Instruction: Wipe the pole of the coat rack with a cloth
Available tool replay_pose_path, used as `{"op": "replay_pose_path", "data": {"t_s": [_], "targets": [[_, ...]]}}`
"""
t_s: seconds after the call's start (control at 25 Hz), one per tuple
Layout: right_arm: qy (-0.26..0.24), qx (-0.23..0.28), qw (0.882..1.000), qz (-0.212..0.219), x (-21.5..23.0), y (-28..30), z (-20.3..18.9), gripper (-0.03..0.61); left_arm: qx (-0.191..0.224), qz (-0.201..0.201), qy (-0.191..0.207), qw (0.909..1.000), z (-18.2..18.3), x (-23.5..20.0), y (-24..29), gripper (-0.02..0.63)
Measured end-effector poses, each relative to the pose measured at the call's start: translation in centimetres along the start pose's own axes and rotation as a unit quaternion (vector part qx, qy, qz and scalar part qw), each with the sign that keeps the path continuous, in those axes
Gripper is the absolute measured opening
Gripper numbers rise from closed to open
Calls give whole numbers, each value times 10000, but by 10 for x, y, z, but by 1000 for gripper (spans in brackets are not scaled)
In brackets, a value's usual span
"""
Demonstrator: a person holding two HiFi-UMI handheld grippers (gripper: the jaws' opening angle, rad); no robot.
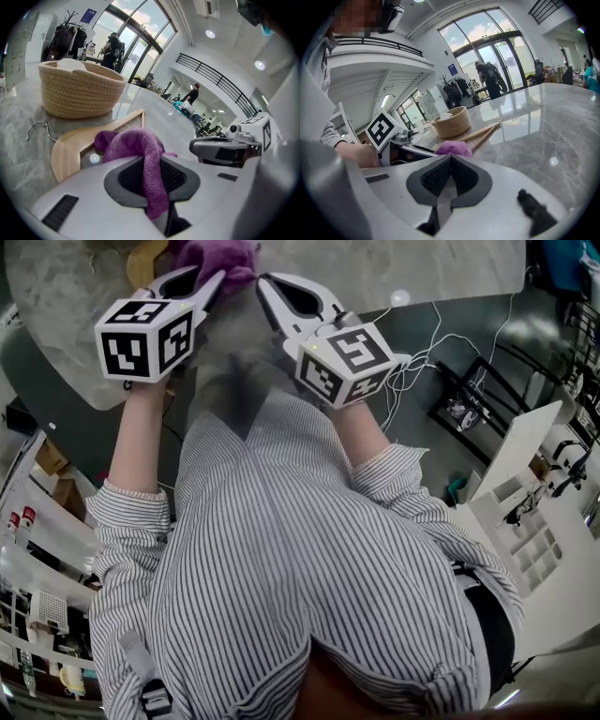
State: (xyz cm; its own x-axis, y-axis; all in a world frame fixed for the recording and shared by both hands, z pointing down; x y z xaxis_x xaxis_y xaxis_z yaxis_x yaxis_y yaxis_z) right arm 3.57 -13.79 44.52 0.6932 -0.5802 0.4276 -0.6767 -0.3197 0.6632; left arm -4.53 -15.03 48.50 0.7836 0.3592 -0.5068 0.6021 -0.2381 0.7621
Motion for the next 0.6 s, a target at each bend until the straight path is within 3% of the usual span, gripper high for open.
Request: {"op": "replay_pose_path", "data": {"t_s": [0.6], "targets": [[-407,-232,9986,257,-43,4,-12,14,30,94,-301,9995,-52,4,-33,81]]}}
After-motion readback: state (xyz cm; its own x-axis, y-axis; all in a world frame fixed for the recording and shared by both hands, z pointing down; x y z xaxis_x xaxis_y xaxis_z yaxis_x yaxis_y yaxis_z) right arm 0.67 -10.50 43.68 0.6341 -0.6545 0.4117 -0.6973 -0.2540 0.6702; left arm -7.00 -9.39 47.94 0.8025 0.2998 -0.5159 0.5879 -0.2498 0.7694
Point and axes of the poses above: the fingertips, and each gripper's own axes: y forward along the fingers, x to its right, z out of its top, the point moved 2 cm from there along -y, backward along the fingers, and after that the axes turned 12 degrees about -x, right-handed, at the moved point
